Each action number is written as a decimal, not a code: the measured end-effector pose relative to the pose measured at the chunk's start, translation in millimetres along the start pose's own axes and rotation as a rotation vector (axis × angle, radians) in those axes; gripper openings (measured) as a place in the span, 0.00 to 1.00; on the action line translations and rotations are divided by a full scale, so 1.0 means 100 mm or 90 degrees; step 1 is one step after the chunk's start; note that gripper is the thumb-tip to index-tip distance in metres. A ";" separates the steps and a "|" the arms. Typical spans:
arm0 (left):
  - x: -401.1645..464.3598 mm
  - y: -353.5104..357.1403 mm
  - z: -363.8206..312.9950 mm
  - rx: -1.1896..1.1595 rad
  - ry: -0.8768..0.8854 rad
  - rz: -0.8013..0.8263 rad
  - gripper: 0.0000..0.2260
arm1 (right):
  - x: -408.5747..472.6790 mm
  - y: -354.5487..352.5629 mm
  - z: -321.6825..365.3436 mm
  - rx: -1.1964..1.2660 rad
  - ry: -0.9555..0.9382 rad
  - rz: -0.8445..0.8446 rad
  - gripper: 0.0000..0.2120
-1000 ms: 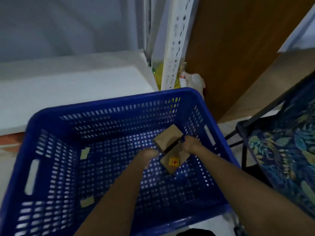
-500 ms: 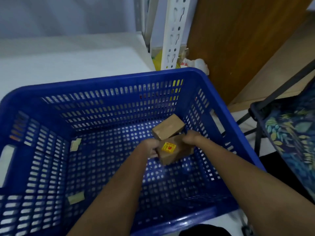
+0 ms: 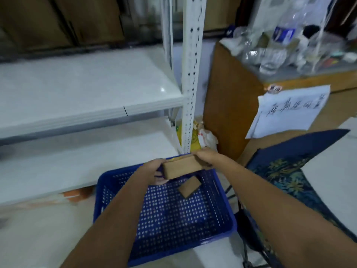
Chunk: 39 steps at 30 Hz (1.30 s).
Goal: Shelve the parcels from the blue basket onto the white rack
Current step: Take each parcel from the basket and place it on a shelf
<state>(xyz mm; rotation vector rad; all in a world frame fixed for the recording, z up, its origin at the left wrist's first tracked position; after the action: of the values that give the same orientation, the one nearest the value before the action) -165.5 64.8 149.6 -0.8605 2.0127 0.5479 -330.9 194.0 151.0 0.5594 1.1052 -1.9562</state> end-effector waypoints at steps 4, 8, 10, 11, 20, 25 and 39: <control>-1.35 -0.15 -0.81 -0.011 0.020 0.022 0.10 | -1.12 -0.66 0.82 0.068 -0.032 0.029 0.23; -2.56 -0.27 -1.47 0.005 0.056 0.030 0.10 | -2.18 -1.25 1.55 0.060 -0.087 0.094 0.27; -3.06 -0.33 -1.75 0.014 0.070 0.021 0.12 | -2.62 -1.50 1.86 0.048 -0.131 0.128 0.28; -3.29 -0.35 -1.87 0.024 0.076 0.018 0.12 | -2.82 -1.61 1.98 0.033 -0.156 0.145 0.30; -4.56 -0.36 -2.61 0.079 0.133 -0.022 0.18 | -3.70 -2.29 2.70 -0.018 -0.288 0.125 0.50; -4.91 -0.38 -2.72 0.080 0.146 -0.044 0.27 | -3.95 -2.41 2.94 -0.007 -0.326 0.104 0.37; -5.25 -0.80 -2.42 0.099 0.146 -0.082 0.42 | -4.28 -1.85 3.24 0.033 -0.316 0.149 0.28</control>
<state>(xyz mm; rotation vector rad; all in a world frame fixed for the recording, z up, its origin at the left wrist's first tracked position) -28.4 47.3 716.2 -0.9848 2.1546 0.2235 -230.7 154.9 708.6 0.1968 0.6491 -1.7868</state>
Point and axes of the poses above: each hand's wrist, its own x-axis towards the middle knuckle, its own y-axis out of the palm, z = x × y, the point moved 1 cm from there along x, towards the middle knuckle, and after that the axes turned 3 degrees about y, right-handed, at the moved point
